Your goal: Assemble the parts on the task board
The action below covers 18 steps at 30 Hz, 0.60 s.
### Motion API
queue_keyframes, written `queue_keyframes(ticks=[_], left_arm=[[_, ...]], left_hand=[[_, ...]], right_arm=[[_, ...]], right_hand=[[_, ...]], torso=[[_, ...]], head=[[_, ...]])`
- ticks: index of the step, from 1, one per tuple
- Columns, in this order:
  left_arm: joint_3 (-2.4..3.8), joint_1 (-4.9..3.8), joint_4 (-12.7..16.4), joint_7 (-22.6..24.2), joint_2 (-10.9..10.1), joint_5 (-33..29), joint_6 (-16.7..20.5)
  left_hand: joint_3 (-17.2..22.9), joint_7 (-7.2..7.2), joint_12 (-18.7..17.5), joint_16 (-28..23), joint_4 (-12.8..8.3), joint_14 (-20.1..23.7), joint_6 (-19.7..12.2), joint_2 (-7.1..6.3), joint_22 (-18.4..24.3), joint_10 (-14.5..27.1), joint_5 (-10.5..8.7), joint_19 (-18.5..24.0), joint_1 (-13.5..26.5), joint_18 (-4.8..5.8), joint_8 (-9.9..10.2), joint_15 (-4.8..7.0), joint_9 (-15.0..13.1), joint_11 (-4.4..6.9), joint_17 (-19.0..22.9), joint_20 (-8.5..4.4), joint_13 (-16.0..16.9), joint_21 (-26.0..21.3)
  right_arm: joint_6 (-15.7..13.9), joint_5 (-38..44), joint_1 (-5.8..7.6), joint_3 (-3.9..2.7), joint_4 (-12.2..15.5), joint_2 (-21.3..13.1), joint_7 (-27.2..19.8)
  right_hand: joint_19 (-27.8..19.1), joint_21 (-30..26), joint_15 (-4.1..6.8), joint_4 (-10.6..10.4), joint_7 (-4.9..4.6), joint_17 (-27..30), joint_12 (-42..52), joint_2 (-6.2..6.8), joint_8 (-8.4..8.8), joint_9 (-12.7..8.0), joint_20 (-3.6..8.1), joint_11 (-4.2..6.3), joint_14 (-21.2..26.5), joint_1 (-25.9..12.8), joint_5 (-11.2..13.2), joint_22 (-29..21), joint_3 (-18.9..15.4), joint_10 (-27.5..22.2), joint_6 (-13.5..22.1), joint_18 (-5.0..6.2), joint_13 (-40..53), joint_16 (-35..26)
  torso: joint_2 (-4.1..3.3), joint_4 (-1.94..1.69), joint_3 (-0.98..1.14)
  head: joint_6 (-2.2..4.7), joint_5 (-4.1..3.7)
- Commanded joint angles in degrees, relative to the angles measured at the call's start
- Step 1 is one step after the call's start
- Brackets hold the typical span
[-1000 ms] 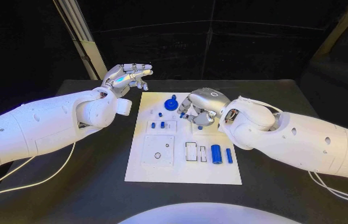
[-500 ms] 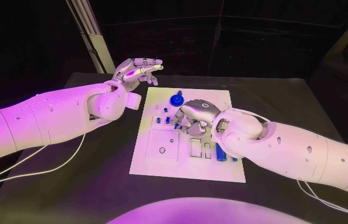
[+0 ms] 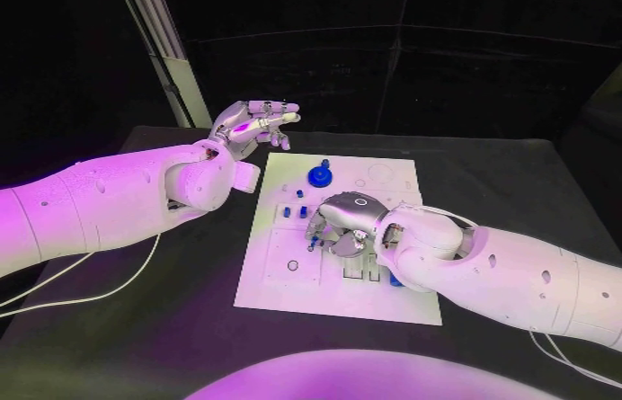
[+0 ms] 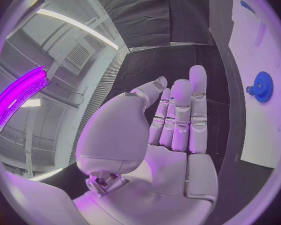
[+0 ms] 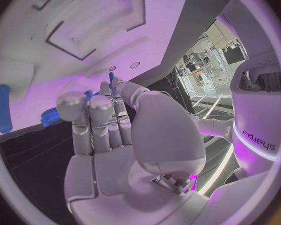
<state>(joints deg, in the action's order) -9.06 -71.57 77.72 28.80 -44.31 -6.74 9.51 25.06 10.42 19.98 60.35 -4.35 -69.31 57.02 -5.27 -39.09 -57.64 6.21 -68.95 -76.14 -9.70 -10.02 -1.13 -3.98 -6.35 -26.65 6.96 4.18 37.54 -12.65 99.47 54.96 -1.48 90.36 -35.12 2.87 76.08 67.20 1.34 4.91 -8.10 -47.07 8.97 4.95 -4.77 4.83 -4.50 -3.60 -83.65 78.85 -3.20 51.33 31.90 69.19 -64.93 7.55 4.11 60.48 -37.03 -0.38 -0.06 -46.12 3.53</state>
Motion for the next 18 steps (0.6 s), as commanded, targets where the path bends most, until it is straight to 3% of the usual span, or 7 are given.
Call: queue_keyframes(ticks=[1, 18], left_arm=[[0.05, -0.08, 0.0, 0.3, 0.1, -0.2, -0.8], [0.04, -0.08, -0.3, 0.2, 0.2, -0.2, -1.2]], left_hand=[[0.0, 0.25, 0.2, -0.3, -0.5, 0.3, -0.3, 0.19, 0.1, 0.2, 0.28, 0.3, -0.2, -0.80, -0.3, -0.11, 0.1, -0.14, 0.1, -0.15, -0.1, -0.4], [0.0, 0.28, 0.3, -0.3, -0.5, 0.4, -0.3, 0.19, 0.1, 0.3, 0.27, 0.3, -0.2, -0.79, -0.3, -0.13, 0.1, -0.16, 0.1, -0.15, -0.1, -0.4]], right_arm=[[1.2, 0.7, 0.08, 0.14, -0.1, 0.3, -0.5], [0.7, 1.6, -0.31, 0.40, -0.8, 1.2, -0.4]], right_hand=[[0.5, 0.2, -0.22, -0.1, -0.08, 0.0, -0.2, -0.35, 0.29, 0.1, -0.07, -0.35, -0.4, -0.2, -0.2, 0.0, 0.2, 0.1, -0.3, -0.43, 0.1, 0.4], [0.4, 0.3, -0.24, -0.1, -0.10, 0.0, -0.3, -0.33, 0.36, 0.0, -0.09, -0.38, -0.4, -0.2, -0.2, 0.2, 0.1, 0.0, -0.2, -0.43, 0.1, 0.4]], torso=[[0.01, 0.05, 0.02], [0.05, -0.01, -0.03]], head=[[-0.13, 0.25], [-0.54, 0.59]])
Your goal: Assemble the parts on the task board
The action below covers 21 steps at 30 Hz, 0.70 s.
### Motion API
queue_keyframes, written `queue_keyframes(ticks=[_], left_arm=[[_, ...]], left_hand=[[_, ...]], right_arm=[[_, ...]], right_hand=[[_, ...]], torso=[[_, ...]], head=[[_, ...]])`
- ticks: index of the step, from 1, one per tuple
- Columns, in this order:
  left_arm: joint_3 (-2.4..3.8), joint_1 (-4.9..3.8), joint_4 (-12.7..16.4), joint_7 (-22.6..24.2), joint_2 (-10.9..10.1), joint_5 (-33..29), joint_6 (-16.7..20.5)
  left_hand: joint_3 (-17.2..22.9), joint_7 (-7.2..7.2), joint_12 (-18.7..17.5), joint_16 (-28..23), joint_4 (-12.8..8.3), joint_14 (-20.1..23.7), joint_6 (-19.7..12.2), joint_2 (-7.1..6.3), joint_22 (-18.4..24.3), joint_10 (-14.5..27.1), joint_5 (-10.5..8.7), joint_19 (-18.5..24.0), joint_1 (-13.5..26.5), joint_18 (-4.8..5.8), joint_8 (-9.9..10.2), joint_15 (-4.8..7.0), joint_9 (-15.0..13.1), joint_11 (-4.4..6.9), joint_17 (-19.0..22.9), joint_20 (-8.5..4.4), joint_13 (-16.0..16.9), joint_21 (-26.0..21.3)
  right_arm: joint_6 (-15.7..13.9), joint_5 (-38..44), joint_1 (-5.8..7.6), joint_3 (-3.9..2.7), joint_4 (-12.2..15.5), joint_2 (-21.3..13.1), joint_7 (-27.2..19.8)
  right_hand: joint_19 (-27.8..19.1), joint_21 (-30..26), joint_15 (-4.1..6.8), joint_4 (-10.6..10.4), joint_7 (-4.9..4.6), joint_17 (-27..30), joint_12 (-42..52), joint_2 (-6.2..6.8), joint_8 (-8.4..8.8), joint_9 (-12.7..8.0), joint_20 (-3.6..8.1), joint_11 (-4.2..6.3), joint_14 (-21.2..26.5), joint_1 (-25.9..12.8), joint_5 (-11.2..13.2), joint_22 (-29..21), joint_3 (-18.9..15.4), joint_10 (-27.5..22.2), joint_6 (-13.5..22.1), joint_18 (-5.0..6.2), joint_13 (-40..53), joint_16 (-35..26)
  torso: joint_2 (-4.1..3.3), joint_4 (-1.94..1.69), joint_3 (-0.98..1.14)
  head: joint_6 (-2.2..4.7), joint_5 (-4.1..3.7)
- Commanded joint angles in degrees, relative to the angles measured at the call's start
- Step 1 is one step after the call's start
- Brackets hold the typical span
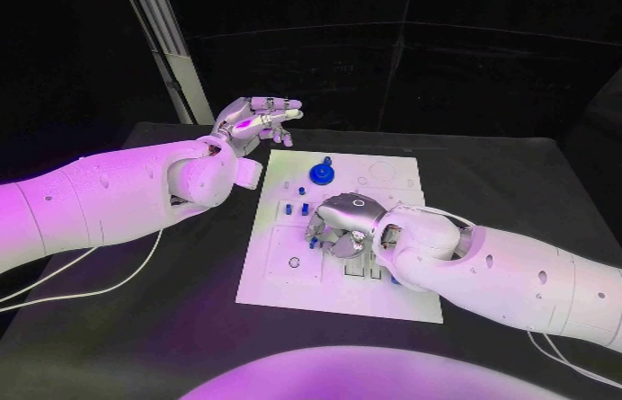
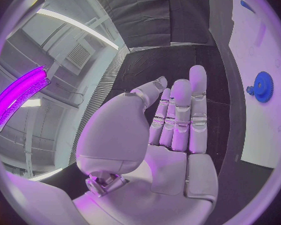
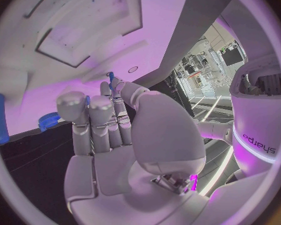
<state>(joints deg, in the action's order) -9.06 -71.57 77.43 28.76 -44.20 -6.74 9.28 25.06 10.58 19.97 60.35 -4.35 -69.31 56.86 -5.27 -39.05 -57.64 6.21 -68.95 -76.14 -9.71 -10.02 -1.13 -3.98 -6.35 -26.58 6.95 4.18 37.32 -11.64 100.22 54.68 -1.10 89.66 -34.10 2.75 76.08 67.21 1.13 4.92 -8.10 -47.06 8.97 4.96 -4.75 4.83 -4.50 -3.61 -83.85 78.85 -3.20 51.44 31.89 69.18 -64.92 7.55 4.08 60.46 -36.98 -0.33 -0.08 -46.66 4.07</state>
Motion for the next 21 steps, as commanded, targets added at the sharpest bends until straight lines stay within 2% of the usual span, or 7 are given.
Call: queue_keyframes(ticks=[1, 11, 21], left_arm=[[0.05, -0.08, 0.0, 0.2, 0.1, -0.2, -1.0], [0.05, -0.07, -0.1, 0.1, 0.1, -0.2, -1.2], [0.04, -0.08, -0.1, 0.0, 0.1, -0.2, -1.3]], left_hand=[[0.0, 0.12, 0.3, -0.3, -0.5, 0.4, -0.2, 0.19, 0.1, 0.3, 0.27, 0.3, -0.2, -0.79, -0.3, -0.13, 0.1, -0.16, 0.1, -0.14, -0.1, -0.2], [0.0, 0.12, 0.3, -0.3, -0.5, 0.4, -0.2, 0.19, 0.1, 0.3, 0.27, 0.3, -0.2, -0.79, -0.3, -0.13, 0.1, -0.16, 0.1, -0.14, -0.1, -0.2], [0.0, 0.12, 0.3, -0.3, -0.5, 0.4, -0.2, 0.19, 0.1, 0.3, 0.27, 0.3, -0.2, -0.79, -0.3, -0.13, 0.1, -0.16, 0.1, -0.14, -0.1, -0.2]], right_arm=[[-0.3, 1.0, -0.05, 0.02, -0.2, 0.2, -0.3], [0.2, 2.4, -0.21, 0.03, -0.5, 0.7, 0.2], [2.6, 4.1, -0.25, 0.03, -0.4, 1.2, 1.0]], right_hand=[[0.4, 0.3, -0.03, -0.1, -0.10, 0.0, -0.3, -0.33, 0.34, 0.0, -0.09, -0.37, -0.2, -0.2, -0.2, 0.1, 0.1, 0.0, -0.2, -0.44, 0.1, 0.4], [0.4, 0.4, -0.04, 0.0, -0.09, -0.1, -0.3, -0.40, 0.38, 0.0, -0.11, -0.36, -0.2, -0.2, -0.3, 0.2, 0.2, 0.0, -0.2, -0.45, 0.1, 0.5], [0.4, 0.5, -0.04, 0.0, -0.09, -0.1, -0.3, -0.37, 0.40, 0.0, -0.12, -0.37, -0.2, -0.1, -0.3, 0.2, 0.1, 0.0, -0.2, -0.43, 0.1, 0.5]], torso=[[-0.01, -0.08, -0.02], [-0.04, -0.05, -0.01], [-0.01, -0.05, -0.03]], head=[[-0.01, 0.05], [-0.19, 0.19], [-0.37, 0.27]])
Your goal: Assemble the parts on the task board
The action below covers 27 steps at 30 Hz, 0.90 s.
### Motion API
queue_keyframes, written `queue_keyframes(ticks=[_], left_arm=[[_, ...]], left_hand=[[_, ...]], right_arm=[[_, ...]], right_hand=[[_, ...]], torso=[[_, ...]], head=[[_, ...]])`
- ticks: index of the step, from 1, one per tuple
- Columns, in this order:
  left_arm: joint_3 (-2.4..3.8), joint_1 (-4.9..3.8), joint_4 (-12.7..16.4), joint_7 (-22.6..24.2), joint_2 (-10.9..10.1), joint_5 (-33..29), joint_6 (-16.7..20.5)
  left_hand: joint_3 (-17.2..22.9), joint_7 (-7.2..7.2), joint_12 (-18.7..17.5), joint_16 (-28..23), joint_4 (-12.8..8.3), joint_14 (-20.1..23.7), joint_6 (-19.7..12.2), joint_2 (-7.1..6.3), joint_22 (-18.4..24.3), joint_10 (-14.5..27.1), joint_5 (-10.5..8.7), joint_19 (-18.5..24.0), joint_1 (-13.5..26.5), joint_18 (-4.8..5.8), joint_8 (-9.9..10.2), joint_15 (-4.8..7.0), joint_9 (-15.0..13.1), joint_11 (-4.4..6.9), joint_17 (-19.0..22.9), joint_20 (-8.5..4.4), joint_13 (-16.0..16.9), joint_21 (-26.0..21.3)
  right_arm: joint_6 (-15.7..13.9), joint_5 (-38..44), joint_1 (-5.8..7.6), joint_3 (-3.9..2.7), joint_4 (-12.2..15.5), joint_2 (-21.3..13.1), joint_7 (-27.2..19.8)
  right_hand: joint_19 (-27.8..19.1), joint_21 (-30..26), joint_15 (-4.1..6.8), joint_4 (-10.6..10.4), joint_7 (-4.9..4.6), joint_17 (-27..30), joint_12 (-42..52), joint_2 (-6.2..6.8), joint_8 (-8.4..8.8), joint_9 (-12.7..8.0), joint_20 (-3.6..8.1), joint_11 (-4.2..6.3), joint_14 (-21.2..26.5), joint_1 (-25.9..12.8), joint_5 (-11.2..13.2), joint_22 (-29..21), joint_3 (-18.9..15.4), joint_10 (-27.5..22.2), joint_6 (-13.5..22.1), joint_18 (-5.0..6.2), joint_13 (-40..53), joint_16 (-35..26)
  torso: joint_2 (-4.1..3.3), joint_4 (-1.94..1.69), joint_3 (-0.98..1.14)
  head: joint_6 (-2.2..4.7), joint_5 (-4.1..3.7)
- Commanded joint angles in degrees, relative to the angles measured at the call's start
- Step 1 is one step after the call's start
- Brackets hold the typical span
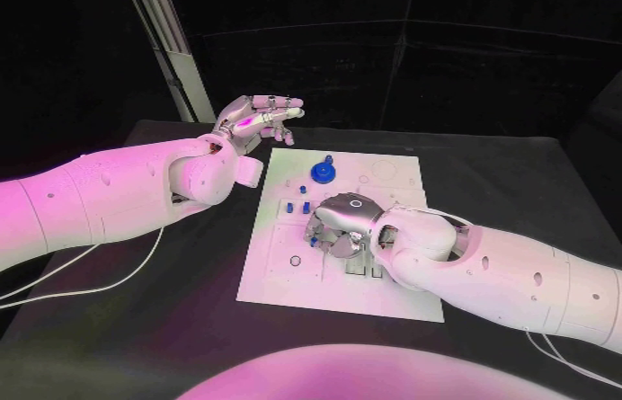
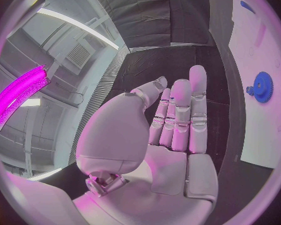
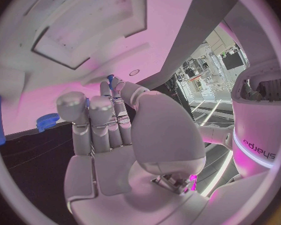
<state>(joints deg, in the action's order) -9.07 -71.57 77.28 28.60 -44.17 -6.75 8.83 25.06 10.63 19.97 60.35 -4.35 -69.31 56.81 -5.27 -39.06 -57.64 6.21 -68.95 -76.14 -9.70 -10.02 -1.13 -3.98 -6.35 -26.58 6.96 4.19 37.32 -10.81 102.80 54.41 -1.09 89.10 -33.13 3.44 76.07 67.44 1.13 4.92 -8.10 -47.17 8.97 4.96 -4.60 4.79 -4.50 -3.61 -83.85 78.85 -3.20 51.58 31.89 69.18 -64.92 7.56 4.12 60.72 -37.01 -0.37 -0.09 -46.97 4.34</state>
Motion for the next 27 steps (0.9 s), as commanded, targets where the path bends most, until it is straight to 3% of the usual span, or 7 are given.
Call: queue_keyframes(ticks=[1, 9, 13, 19, 24, 27], left_arm=[[0.05, -0.08, 0.0, 0.1, 0.0, -0.2, -0.9], [0.05, -0.07, 0.0, 0.1, 0.0, -0.2, -0.9], [0.05, -0.07, 0.0, 0.0, 0.0, -0.2, -1.0], [0.05, -0.07, 0.0, -0.1, 0.0, -0.2, -1.2], [0.04, -0.07, -0.1, -0.2, -0.1, -0.2, -1.3], [0.04, -0.06, -0.1, -0.2, -0.2, -0.2, -1.3]], left_hand=[[0.0, 0.07, 0.3, -0.3, -0.5, 0.4, -0.1, 0.19, 0.1, 0.3, 0.27, 0.3, -0.2, -0.79, -0.3, -0.13, 0.1, -0.16, 0.1, -0.14, -0.1, -0.2], [0.0, 0.12, 0.3, -0.3, -0.5, 0.4, -0.2, 0.21, 0.1, 0.3, 0.27, 0.2, -0.1, -0.78, -0.4, -0.15, 0.1, -0.19, 0.1, -0.13, -0.1, -0.2], [0.0, 0.12, 0.3, -0.3, -0.5, 0.4, -0.2, 0.21, 0.1, 0.3, 0.27, 0.2, -0.1, -0.78, -0.4, -0.15, 0.1, -0.19, 0.1, -0.13, -0.1, -0.2], [0.0, 0.12, 0.3, -0.3, -0.5, 0.4, -0.2, 0.21, 0.1, 0.3, 0.27, 0.2, -0.1, -0.78, -0.4, -0.15, 0.1, -0.19, 0.1, -0.13, -0.1, -0.2], [0.0, 0.12, 0.3, -0.3, -0.5, 0.4, -0.2, 0.21, 0.1, 0.3, 0.27, 0.2, -0.1, -0.78, -0.4, -0.15, 0.1, -0.19, 0.1, -0.13, -0.1, -0.2], [0.0, 0.12, 0.3, -0.3, -0.5, 0.4, -0.2, 0.21, 0.1, 0.3, 0.27, 0.2, -0.1, -0.78, -0.4, -0.15, 0.1, -0.19, 0.1, -0.13, -0.1, -0.2]], right_arm=[[1.8, 1.5, 0.02, 0.02, 0.2, 0.2, 0.3], [2.3, 1.7, 0.02, 0.04, -0.3, 0.5, 0.7], [0.8, 1.8, 0.02, 0.05, -0.6, 0.5, 0.9], [-1.8, 1.5, 0.01, 0.05, -0.1, 0.0, 0.7], [-4.9, 0.4, -0.24, 0.03, 2.5, -2.6, 0.0], [-6.9, -0.4, -0.33, 0.01, 4.6, -4.8, -0.2]], right_hand=[[0.4, 0.2, -0.04, 0.0, -0.10, 0.1, -0.3, -0.35, 0.26, 0.1, -0.12, -0.36, -0.2, -0.1, -0.3, 0.0, 0.1, 0.0, -0.2, -0.43, 0.1, 0.2], [-1.3, -0.7, -0.78, -0.4, -0.84, 1.3, -2.0, 0.62, 1.13, -0.5, -0.62, -1.22, 0.5, -1.5, -0.3, -1.8, -0.7, -2.8, 2.0, -0.09, -0.4, -0.6], [-3.5, -2.6, -1.68, -0.6, -1.61, 4.6, -3.5, 1.68, 1.22, -1.2, -1.40, -2.32, 2.2, -2.3, -0.3, -4.8, -0.9, -6.6, 6.0, 0.49, -0.6, -3.1], [-4.1, -2.9, -1.90, -0.7, -1.77, 5.1, -3.5, 2.06, 1.09, -1.1, -1.81, -2.65, 2.6, -2.6, -0.3, -5.2, -1.1, -7.9, 6.9, 0.62, -0.5, -3.4], [-4.2, -2.8, -1.97, -0.8, -1.86, 5.0, -3.3, 2.14, 1.00, -1.0, -1.91, -2.72, 2.6, -2.8, -0.3, -5.1, -1.2, -8.2, 7.0, 0.65, -0.4, -3.3], [-4.2, -2.7, -1.97, -0.8, -1.85, 4.9, -3.2, 2.11, 0.92, -1.0, -1.94, -2.69, 2.6, -2.8, -0.4, -5.0, -1.3, -8.1, 7.0, 0.65, -0.4, -3.2]], torso=[[0.02, -0.01, -0.01], [0.06, 0.02, -0.03], [0.05, 0.06, -0.03], [0.07, 0.00, 0.01], [0.09, -0.05, 0.04], [0.13, 0.16, 0.06]], head=[[-0.06, 0.00], [-0.17, 0.08], [-0.13, 0.09], [-0.08, 0.04], [-0.03, -0.04], [0.08, 0.09]])
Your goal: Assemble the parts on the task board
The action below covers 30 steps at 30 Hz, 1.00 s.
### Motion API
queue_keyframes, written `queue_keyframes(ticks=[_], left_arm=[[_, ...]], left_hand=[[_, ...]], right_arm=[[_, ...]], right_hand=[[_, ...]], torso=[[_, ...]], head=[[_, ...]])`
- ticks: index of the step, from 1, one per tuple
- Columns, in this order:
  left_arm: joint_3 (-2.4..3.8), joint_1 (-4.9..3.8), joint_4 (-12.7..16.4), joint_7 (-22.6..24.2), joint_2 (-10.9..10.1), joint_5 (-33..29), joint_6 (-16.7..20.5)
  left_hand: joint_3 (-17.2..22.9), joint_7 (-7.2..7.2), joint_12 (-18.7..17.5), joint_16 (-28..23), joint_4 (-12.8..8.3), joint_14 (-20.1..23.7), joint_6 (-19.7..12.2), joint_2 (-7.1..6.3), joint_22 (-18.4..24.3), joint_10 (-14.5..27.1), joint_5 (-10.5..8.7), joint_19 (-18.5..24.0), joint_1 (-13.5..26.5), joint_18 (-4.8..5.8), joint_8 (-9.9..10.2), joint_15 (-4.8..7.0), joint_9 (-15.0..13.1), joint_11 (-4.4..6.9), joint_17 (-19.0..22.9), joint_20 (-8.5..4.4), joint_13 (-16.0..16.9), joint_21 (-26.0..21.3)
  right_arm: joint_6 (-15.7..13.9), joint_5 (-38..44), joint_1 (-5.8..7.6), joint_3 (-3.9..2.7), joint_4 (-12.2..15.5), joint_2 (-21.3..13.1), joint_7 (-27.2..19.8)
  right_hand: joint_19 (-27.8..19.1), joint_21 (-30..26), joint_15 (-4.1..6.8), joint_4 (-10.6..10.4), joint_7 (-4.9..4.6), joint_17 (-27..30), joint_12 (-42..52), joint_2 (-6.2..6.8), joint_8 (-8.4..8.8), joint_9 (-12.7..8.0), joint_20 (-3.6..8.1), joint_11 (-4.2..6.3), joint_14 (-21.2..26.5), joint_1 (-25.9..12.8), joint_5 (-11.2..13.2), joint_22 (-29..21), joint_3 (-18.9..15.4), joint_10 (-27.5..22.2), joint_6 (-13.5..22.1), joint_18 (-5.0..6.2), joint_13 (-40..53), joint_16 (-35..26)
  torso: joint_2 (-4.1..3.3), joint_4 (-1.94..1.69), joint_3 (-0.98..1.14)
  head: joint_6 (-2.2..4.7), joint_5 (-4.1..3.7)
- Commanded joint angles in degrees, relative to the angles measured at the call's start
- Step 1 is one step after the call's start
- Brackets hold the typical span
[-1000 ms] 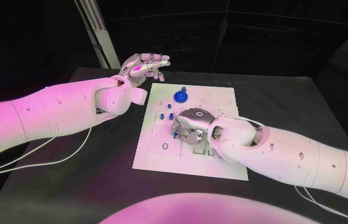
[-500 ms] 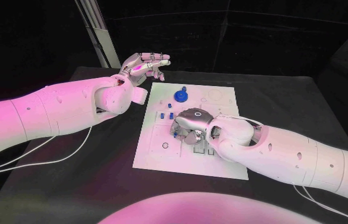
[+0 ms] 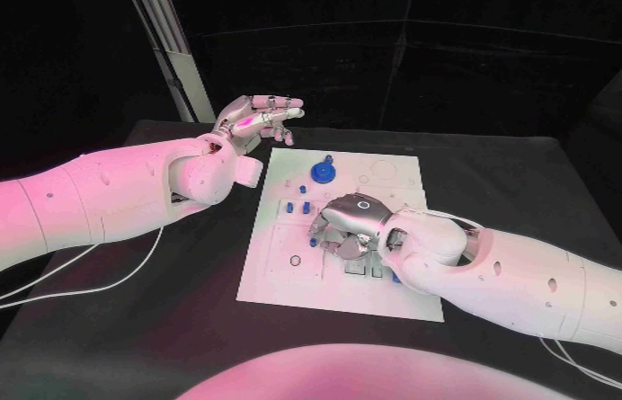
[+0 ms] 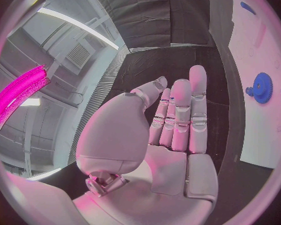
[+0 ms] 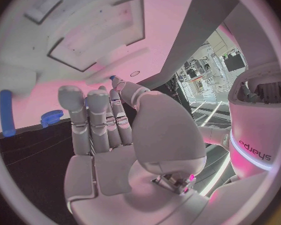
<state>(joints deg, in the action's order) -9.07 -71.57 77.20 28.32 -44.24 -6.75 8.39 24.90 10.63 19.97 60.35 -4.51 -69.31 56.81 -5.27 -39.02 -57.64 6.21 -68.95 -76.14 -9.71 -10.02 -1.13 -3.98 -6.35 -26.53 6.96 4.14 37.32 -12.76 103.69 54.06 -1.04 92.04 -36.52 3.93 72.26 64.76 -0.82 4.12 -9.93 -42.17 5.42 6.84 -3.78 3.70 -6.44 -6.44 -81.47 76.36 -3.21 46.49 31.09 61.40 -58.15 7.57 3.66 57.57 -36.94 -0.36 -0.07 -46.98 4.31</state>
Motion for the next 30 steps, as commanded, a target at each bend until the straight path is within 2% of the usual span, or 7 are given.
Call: queue_keyframes(ticks=[1, 4, 7, 10, 14, 20, 30], left_arm=[[0.05, -0.06, 0.0, 0.1, -0.2, -0.2, -0.9], [0.04, -0.04, 0.0, 0.1, -0.3, -0.2, -0.9], [0.03, -0.03, 0.0, 0.1, -0.3, -0.2, -1.0], [0.01, -0.01, 0.0, 0.0, -0.3, -0.2, -1.1], [-0.05, 0.01, 0.0, 0.1, -0.3, -0.2, -1.2], [-0.30, 0.03, 0.0, 0.0, -0.3, -0.2, -1.3], [-0.52, 0.06, -0.1, 0.0, -0.2, -0.2, -1.4]], left_hand=[[0.1, 0.12, 0.3, -0.3, -0.3, 0.4, -0.2, 0.21, 0.0, 0.3, 0.27, 0.2, -0.1, -0.78, -0.4, -0.15, 0.1, -0.19, 0.1, -0.14, -0.1, -0.2], [0.1, 0.12, 0.3, -0.3, -0.3, 0.4, -0.2, 0.21, 0.0, 0.3, 0.27, 0.2, -0.1, -0.78, -0.4, -0.15, 0.1, -0.19, 0.1, -0.14, -0.1, -0.2], [0.1, 0.12, 0.3, -0.3, -0.3, 0.4, -0.2, 0.21, 0.0, 0.3, 0.27, 0.2, -0.1, -0.78, -0.4, -0.15, 0.1, -0.19, 0.1, -0.14, -0.1, -0.2], [0.1, 0.12, 0.3, -0.3, -0.3, 0.4, -0.2, 0.21, 0.0, 0.3, 0.27, 0.2, -0.1, -0.78, -0.4, -0.15, 0.1, -0.19, 0.1, -0.14, -0.1, -0.2], [0.1, 0.14, 0.4, -0.3, -0.4, 0.4, -0.2, 0.28, 0.1, 0.4, 0.27, 0.2, -0.1, -0.77, -0.4, -0.18, 0.1, -0.21, 0.1, -0.12, -0.1, -0.3], [0.1, 0.14, 0.4, -0.3, -0.4, 0.4, -0.2, 0.28, 0.1, 0.4, 0.27, 0.2, -0.1, -0.77, -0.4, -0.18, 0.1, -0.21, 0.1, -0.12, -0.1, -0.3], [0.1, 0.14, 0.4, -0.3, -0.4, 0.4, -0.2, 0.28, 0.1, 0.4, 0.27, 0.2, -0.1, -0.77, -0.4, -0.18, 0.1, -0.21, 0.1, -0.12, -0.1, -0.3]], right_arm=[[-5.5, -1.7, 0.01, -0.06, 2.4, -2.3, -0.6], [-6.6, -2.6, -0.01, -0.36, 4.4, -4.8, -0.1], [-6.6, -4.3, 0.04, -1.82, 5.7, -7.0, 0.9], [-5.2, -5.8, 0.25, -3.79, 6.1, -9.2, 2.5], [-3.6, -6.6, 1.11, -5.06, 5.6, -11.3, 4.0], [-1.3, -6.4, 1.68, -5.65, 4.8, -13.0, 4.8], [2.7, -5.6, 1.84, -5.81, 4.0, -13.0, 5.5]], right_hand=[[-0.4, 0.0, -0.02, 0.0, -0.02, 0.0, 0.4, 0.23, 0.09, 0.1, 0.00, 0.14, 0.2, -0.3, -0.4, 0.1, -0.5, -0.3, 0.2, 0.64, 0.1, -0.1], [-0.4, 0.0, 0.00, 0.0, 0.01, 0.1, 0.6, 0.42, 0.15, 0.1, -0.03, 0.16, 0.2, -0.3, -0.5, 0.1, -0.6, -0.3, 0.4, 0.66, 0.1, -0.1], [-0.6, -0.1, -0.03, -0.2, -0.04, 0.6, 0.8, 0.79, 0.27, 0.0, -0.09, 0.12, 0.4, -0.6, -0.5, -0.1, -0.8, -0.5, 0.9, 0.72, 0.1, -0.5], [-1.2, -0.8, -0.16, -0.6, 0.07, 2.0, 0.6, 1.66, 0.33, 0.0, -0.27, 0.07, 0.8, -1.1, -0.3, -1.1, -1.9, -2.1, 2.5, 0.93, 0.0, -1.5], [-2.0, -1.8, -0.08, -1.2, 0.37, 3.8, 0.8, 2.47, 0.28, 0.0, -0.35, 0.15, 1.3, -1.4, -0.4, -2.5, -4.9, -4.6, 5.1, 1.16, 0.1, -2.9], [-1.9, -2.1, -0.05, -1.8, 0.63, 4.1, 1.8, 2.35, 0.18, 0.1, -0.32, 0.19, 1.0, -0.4, -0.7, -2.7, -8.3, -5.9, 6.1, 1.17, 0.2, -3.2], [-1.7, -2.3, 0.07, -2.5, 0.61, 4.4, 3.3, 1.67, -0.02, 0.2, -0.24, 0.33, 0.7, 0.7, -0.8, -2.9, -10.9, -6.0, 5.7, 1.19, 0.2, -3.5]], torso=[[0.06, 0.25, 0.03], [0.14, 0.30, 0.01], [0.11, 0.18, -0.05], [0.18, 0.23, -0.04], [0.12, 0.18, -0.04], [0.01, 0.24, 0.02], [-0.08, 0.12, 0.03]], head=[[0.12, 0.15], [0.30, -0.01], [0.70, -0.57], [1.05, -0.97], [1.47, -1.35], [1.79, -1.59], [1.80, -1.81]])
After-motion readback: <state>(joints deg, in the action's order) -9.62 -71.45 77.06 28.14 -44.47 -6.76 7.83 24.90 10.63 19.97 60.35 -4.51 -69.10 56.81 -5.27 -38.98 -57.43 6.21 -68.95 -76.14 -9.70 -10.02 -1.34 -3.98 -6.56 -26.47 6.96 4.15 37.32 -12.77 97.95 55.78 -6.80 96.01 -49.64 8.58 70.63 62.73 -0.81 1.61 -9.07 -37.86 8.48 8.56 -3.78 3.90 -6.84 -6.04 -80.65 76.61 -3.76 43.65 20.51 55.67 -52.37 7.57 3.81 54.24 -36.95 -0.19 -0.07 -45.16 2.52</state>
